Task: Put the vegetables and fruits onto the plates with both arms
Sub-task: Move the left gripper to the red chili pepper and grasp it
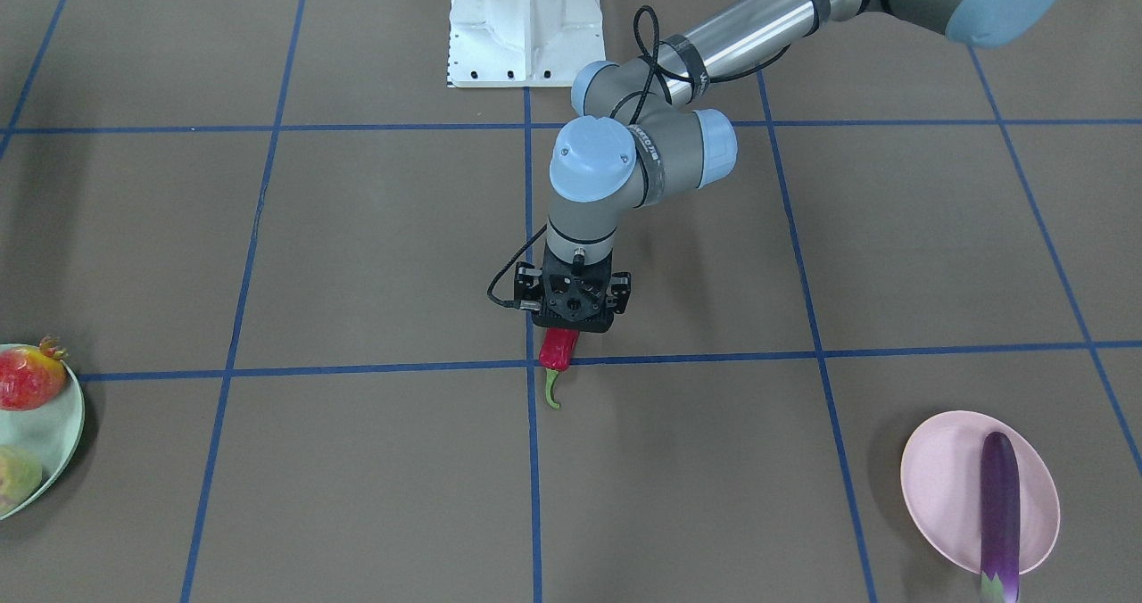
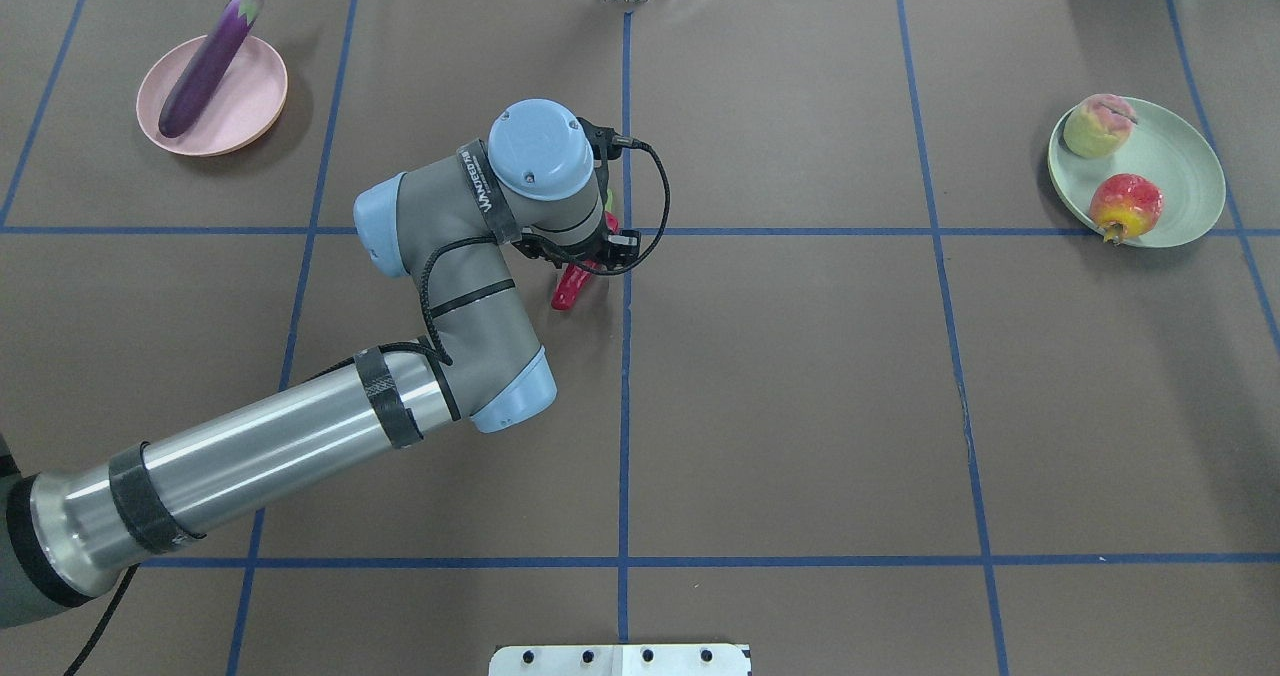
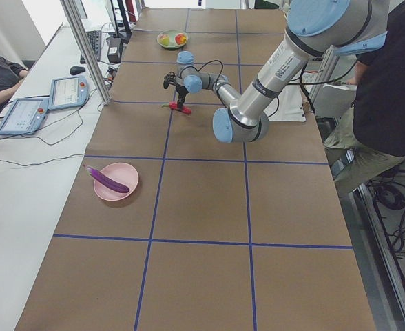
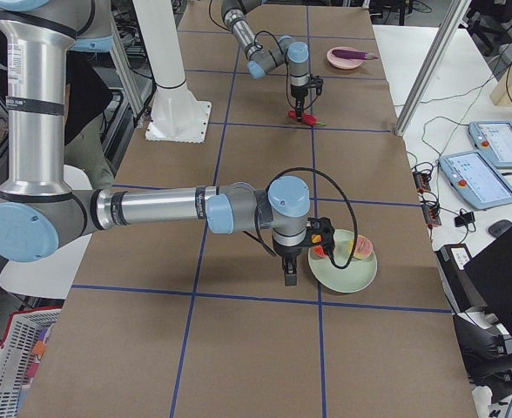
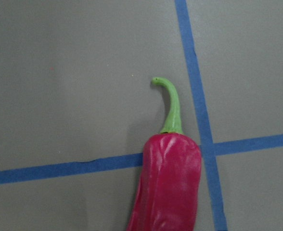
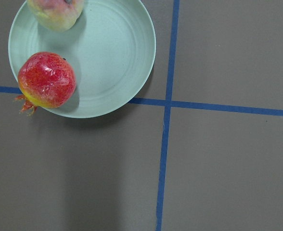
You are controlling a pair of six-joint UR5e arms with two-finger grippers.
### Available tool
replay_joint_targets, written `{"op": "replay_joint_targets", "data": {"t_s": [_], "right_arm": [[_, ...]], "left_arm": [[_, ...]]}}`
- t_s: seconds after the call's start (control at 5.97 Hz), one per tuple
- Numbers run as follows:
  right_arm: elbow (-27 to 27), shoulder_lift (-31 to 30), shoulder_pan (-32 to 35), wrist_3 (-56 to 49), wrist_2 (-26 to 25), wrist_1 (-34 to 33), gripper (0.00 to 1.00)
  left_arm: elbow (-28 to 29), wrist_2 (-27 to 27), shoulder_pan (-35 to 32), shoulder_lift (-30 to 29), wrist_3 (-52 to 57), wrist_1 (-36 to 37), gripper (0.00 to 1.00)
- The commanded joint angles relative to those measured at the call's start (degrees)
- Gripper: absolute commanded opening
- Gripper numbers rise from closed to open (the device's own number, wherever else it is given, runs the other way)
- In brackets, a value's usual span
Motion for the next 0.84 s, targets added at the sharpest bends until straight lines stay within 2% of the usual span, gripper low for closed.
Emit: {"op": "replay_joint_targets", "data": {"t_s": [0.0,0.34,0.67], "right_arm": [[0.08,0.0,0.09,-0.09,0.0,0.0,1.0],[0.08,0.0,0.0,0.0,0.0,0.0,1.0],[-0.1,0.0,0.0,0.0,0.0,0.0,1.0]], "left_arm": [[-0.06,0.08,0.04,-0.03,-0.09,0.59,0.02],[-2.42,-0.88,-3.62,-0.03,0.95,3.91,0.0],[-2.26,-13.05,-15.44,2.32,16.17,7.61,0.0]]}}
